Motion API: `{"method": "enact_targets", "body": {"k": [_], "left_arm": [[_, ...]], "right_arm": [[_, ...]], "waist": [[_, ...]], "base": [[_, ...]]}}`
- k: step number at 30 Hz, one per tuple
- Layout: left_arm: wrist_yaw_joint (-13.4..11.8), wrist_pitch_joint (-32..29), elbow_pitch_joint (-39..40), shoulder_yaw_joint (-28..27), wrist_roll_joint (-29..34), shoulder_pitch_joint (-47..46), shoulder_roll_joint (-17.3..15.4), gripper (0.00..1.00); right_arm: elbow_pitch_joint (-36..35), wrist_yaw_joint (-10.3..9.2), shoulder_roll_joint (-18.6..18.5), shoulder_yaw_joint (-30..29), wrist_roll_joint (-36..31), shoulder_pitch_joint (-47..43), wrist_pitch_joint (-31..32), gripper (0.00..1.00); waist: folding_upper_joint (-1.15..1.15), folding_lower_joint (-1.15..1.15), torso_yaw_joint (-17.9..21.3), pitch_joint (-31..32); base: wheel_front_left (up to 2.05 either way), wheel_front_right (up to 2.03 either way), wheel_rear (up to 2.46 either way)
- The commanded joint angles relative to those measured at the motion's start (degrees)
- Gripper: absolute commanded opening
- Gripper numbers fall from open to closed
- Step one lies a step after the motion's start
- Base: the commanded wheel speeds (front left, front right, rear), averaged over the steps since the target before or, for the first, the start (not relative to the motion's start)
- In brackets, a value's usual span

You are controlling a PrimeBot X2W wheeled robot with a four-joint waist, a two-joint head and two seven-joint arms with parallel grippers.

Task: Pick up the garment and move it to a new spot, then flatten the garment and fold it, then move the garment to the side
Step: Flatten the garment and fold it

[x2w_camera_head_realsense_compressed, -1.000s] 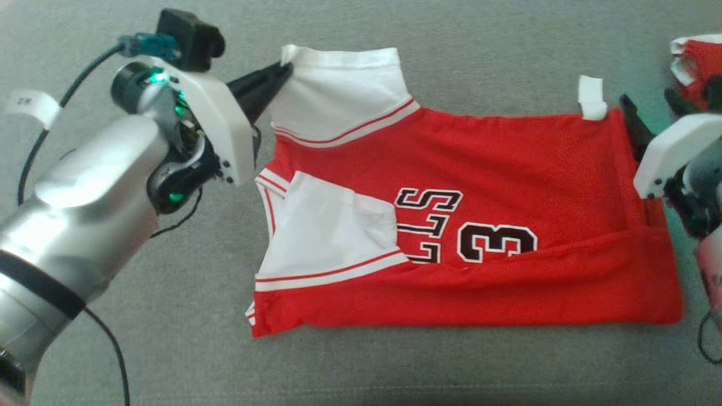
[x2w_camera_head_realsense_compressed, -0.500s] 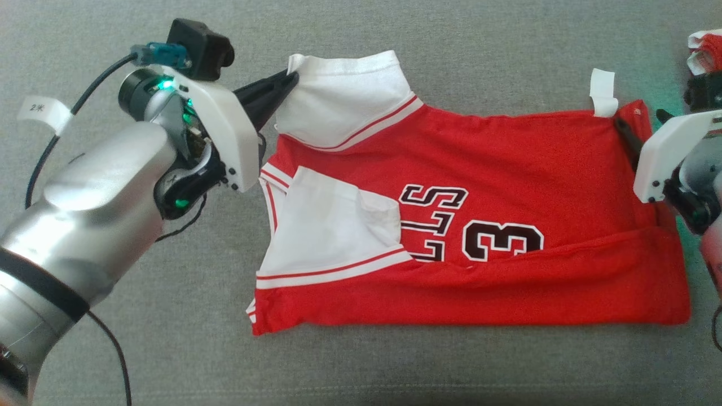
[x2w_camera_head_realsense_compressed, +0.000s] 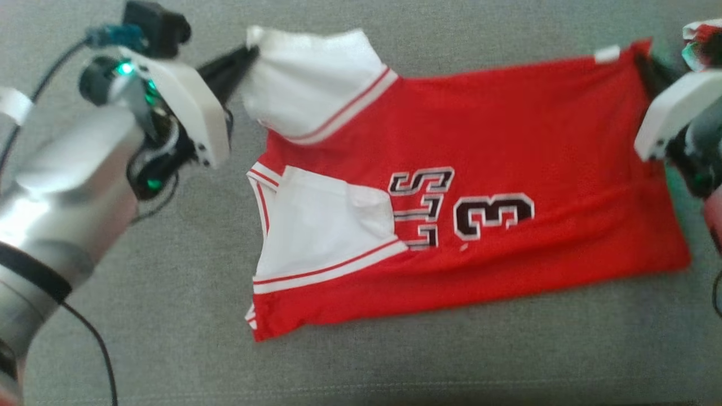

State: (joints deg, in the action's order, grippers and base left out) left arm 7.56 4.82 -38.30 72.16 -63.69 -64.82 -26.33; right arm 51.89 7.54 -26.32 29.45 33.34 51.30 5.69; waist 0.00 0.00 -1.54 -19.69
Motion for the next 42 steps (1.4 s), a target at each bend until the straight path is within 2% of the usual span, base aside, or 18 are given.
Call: {"method": "enact_targets", "body": {"k": [1,6,16,21,24,27,29,35,40,42], "left_arm": [[-0.1,0.6,0.4,-2.5,0.2,-4.3,-2.2,0.00],[-0.1,1.5,-2.6,-2.2,1.4,-8.6,-2.4,0.00],[-0.1,7.6,-11.3,-2.7,5.1,-18.2,0.5,0.00],[-0.1,9.1,-13.0,-2.2,5.4,-18.5,2.5,0.00],[-0.1,9.4,-11.8,-1.0,5.7,-16.5,2.6,0.00],[-0.1,9.6,-9.9,-0.3,5.4,-13.8,2.0,0.00],[-0.1,9.7,-7.8,-0.4,3.1,-11.5,1.4,0.00],[-0.1,8.3,0.6,0.7,2.6,-5.7,-2.6,0.00],[-0.1,4.6,7.1,1.1,2.9,-1.7,-6.0,0.00],[-0.1,0.5,9.7,1.1,1.3,0.7,-7.1,0.00]], "right_arm": [[-1.2,-0.05,-1.2,0.3,0.3,1.2,-0.9,0.00],[-0.9,-0.05,-0.5,0.6,1.7,5.3,-4.1,0.00],[0.9,-0.05,0.8,3.3,2.5,12.5,-9.8,0.00],[2.4,-0.05,1.3,4.5,4.1,13.4,-12.9,0.00],[2.6,-0.05,0.6,6.2,5.2,12.1,-14.2,0.00],[2.3,-0.05,-0.8,7.9,7.3,9.9,-14.4,0.00],[1.8,-0.05,-1.9,8.9,9.0,8.3,-14.3,0.00],[-1.2,-0.05,-6.7,14.1,12.9,3.0,-13.1,0.00],[-4.4,-0.05,-11.2,19.4,15.6,-0.9,-11.4,0.00],[-5.8,-0.05,-12.8,21.9,16.6,-2.2,-10.2,0.00]], "waist": [[0.00,0.00,0.1,-0.3],[0.00,0.00,0.6,-1.9],[0.00,0.00,1.4,-5.0],[0.00,0.00,1.0,-5.0],[0.00,0.00,0.3,-4.2],[0.00,0.00,-0.4,-2.8],[0.00,0.00,-0.8,-1.8],[0.00,0.00,-2.3,0.9],[0.00,0.00,-3.3,2.8],[0.00,0.00,-3.5,3.6]], "base": [[0.00,0.00,0.00],[0.00,0.00,0.00],[0.00,0.00,0.00],[0.00,0.00,0.00],[0.00,0.00,0.00],[0.00,0.00,0.00],[0.00,0.00,0.00],[0.00,0.00,0.00],[0.00,0.00,0.00],[0.00,0.00,0.00]]}}
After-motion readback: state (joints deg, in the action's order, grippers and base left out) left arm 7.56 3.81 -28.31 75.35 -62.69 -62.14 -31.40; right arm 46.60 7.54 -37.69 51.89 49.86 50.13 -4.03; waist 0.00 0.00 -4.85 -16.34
